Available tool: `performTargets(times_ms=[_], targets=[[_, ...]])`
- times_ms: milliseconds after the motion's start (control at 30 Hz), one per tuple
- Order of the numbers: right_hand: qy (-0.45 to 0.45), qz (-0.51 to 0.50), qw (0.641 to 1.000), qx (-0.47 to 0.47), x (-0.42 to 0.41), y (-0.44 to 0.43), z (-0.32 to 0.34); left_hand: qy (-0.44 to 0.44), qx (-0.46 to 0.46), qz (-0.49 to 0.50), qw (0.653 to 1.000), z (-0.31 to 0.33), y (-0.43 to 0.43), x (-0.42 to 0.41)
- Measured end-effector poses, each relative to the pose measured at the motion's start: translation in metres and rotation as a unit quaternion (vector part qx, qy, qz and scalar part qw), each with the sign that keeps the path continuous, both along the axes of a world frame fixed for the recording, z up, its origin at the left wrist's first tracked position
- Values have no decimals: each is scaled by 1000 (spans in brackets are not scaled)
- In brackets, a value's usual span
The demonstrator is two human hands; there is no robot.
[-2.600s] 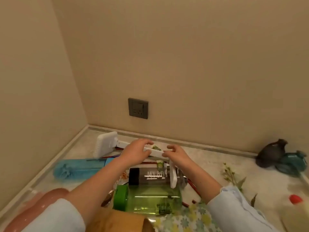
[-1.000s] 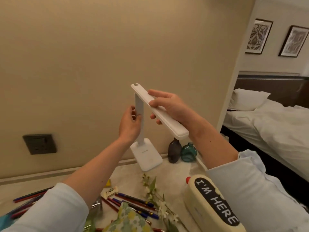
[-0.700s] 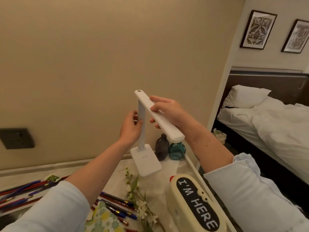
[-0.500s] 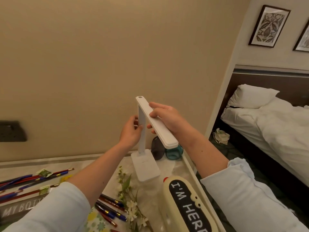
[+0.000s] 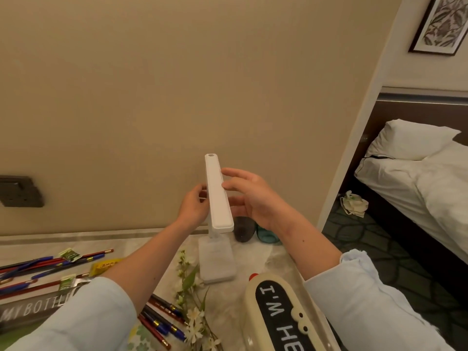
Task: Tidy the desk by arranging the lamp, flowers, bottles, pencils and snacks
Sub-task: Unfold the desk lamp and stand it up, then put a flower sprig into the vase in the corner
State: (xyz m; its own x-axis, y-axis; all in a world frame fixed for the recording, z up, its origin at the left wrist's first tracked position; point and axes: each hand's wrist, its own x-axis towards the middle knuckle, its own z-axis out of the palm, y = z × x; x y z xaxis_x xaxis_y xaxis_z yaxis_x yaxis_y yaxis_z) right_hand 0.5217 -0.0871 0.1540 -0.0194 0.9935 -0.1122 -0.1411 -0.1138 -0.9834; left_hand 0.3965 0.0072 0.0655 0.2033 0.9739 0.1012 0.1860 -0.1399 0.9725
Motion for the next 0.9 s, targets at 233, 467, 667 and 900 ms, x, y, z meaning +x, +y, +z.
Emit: performTargets(times_ms=[233,467,667,900], targets=[[6,-35,999,4,11,4,-18,-2,-39,113,993,-8,-20,5],[-49,-95,994,-13,29,-6,-37,24,-35,29,999,-17,-43,27],[-176,-188,966,16,60,-4,-66,17,-3,-11,1000,-20,-50,56],[-317,-241,917,16,98,12,-114,54,69,-4,996,-27,-42,79]])
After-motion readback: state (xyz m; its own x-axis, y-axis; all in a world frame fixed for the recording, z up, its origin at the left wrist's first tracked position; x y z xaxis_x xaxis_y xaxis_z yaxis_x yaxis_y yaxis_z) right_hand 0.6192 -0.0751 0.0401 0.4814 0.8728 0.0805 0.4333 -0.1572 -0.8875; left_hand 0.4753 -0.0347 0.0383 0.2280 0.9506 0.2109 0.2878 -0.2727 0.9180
